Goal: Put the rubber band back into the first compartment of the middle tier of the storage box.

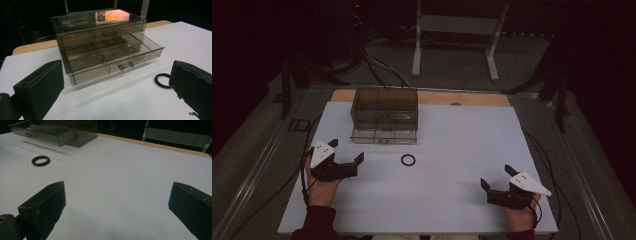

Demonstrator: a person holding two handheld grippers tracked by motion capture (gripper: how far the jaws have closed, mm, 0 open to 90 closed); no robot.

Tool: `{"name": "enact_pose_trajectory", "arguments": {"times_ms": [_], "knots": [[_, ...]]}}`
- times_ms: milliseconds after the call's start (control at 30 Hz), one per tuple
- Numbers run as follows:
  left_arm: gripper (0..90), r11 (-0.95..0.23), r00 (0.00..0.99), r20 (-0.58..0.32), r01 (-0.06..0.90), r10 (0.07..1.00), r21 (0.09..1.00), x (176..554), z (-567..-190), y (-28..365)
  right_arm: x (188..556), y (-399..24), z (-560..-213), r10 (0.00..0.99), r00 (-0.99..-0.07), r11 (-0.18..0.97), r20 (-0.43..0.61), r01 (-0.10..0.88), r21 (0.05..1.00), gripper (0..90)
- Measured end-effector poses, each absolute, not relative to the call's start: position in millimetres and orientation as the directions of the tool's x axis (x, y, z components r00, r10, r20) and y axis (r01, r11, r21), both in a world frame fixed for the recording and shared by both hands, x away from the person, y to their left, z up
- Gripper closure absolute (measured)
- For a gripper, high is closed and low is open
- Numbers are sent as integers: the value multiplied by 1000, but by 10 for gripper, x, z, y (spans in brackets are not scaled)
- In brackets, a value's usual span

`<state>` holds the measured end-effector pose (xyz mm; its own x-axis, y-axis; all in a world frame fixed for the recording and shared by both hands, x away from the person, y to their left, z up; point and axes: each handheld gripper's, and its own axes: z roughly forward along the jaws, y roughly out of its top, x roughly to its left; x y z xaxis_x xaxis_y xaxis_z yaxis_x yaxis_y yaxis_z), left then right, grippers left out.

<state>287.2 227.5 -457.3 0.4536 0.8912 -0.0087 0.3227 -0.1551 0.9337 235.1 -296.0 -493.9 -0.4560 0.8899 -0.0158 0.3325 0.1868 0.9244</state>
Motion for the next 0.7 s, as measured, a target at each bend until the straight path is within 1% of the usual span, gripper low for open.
{"name": "enact_pose_trajectory", "arguments": {"times_ms": [467,700], "knots": [[5,-153,468,-23,333,884,930,3026,-4583,2088,2355,-2967,-4947,888,-461,177,-3,334,926,14],[5,-173,499,-24,344,866,923,3110,-4603,1986,2366,-2962,-4957,885,-466,182,-3,340,923,14]]}}
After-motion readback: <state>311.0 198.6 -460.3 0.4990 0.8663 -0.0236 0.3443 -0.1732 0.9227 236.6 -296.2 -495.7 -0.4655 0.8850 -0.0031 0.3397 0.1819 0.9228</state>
